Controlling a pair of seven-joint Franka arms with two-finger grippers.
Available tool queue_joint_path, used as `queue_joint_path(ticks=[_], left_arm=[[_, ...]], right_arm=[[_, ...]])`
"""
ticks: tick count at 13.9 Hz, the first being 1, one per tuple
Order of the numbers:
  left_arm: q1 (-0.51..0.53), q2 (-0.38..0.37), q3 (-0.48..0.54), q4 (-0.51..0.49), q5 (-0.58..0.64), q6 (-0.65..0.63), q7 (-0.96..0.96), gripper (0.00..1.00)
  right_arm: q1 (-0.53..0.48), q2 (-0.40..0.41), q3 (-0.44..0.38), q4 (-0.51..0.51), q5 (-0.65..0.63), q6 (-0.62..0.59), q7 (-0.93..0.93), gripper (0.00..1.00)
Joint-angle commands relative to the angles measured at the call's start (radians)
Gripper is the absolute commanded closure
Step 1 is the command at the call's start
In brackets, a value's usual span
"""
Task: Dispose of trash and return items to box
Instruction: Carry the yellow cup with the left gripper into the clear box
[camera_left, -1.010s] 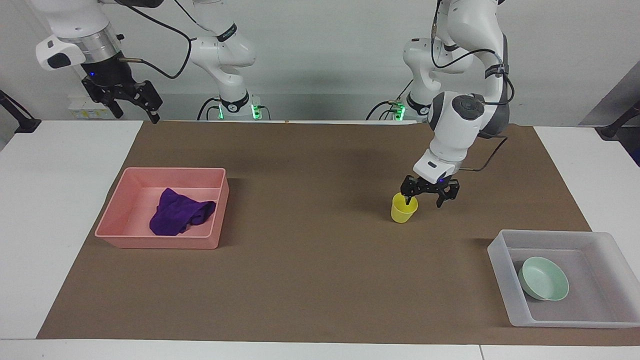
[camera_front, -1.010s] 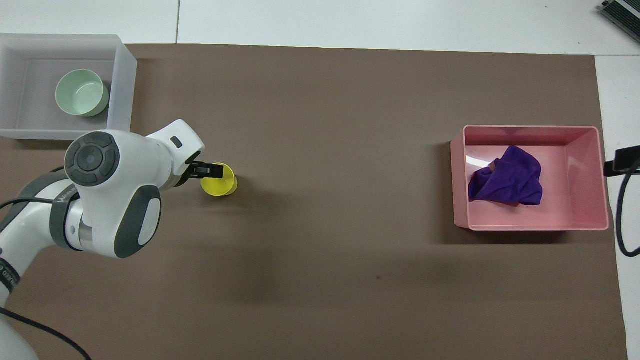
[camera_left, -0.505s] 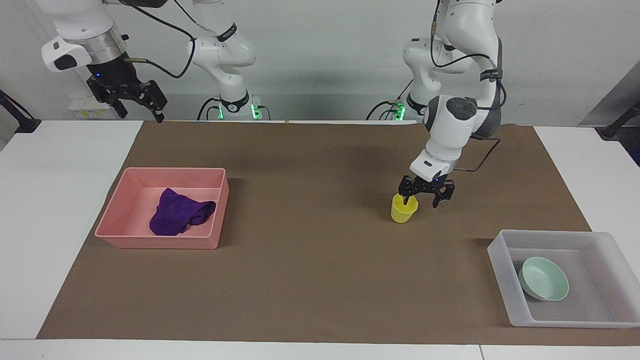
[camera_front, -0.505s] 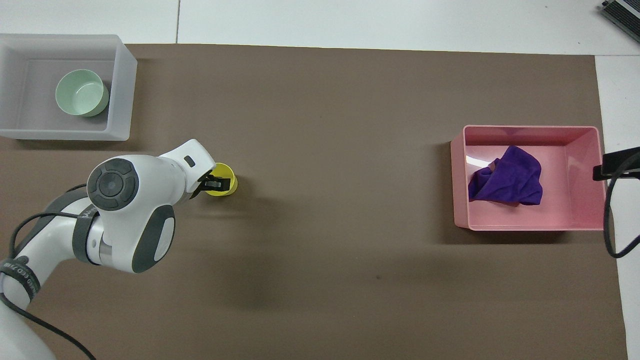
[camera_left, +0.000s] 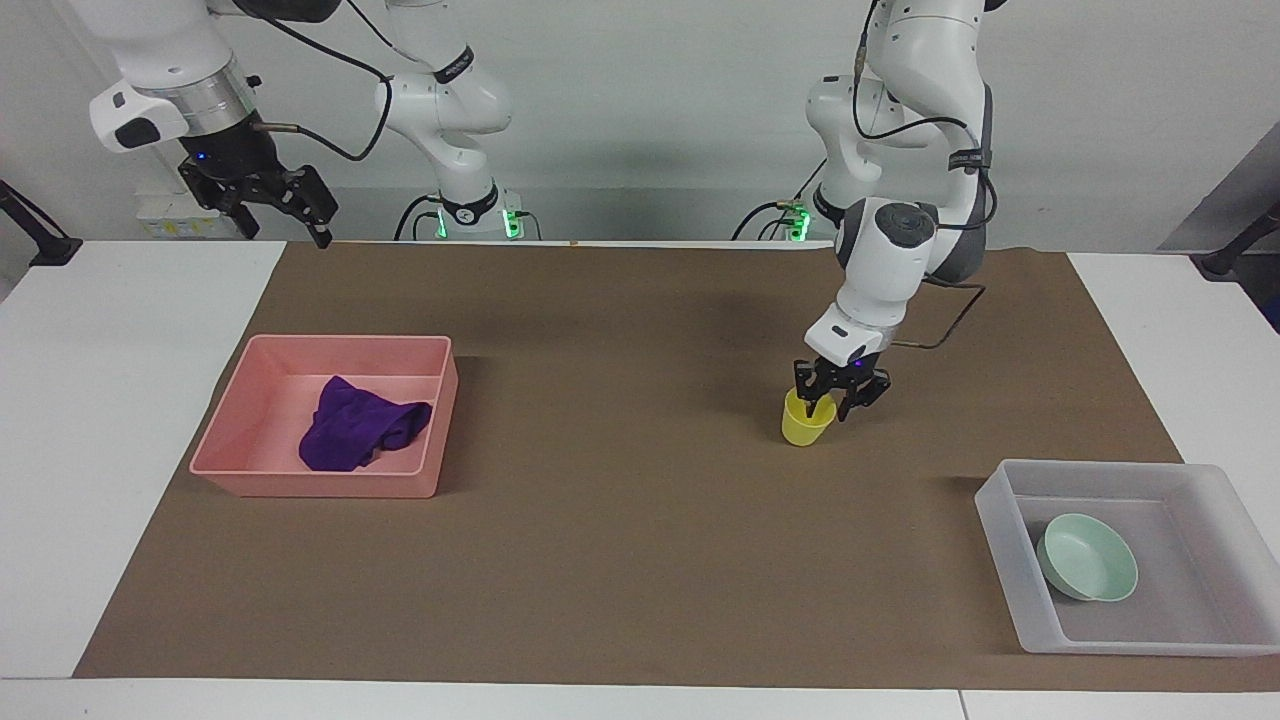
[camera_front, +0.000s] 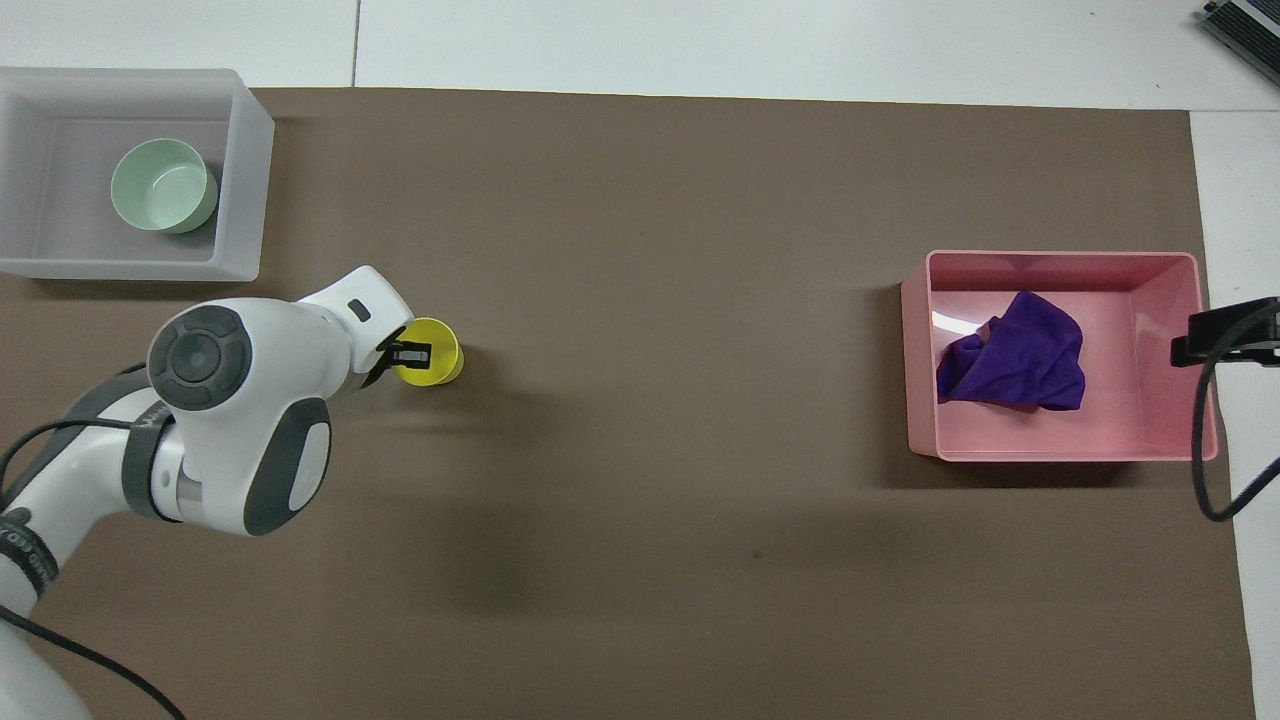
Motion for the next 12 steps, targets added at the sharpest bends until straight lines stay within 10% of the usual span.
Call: queue_joint_path(ticks=[1, 12], left_arm=[[0.092, -0.015, -0.001, 0.131, 0.015, -0.144, 0.015, 1.00], [0.423, 0.093, -0.002, 0.459, 0.005, -0.304, 0.289, 1.00]], right_arm=[[0.023, -0.030, 0.015, -0.032, -0.018, 0.004, 0.056, 0.00], [0.026, -0.035, 0.015, -0.040, -0.050, 0.006, -0.033, 0.00]])
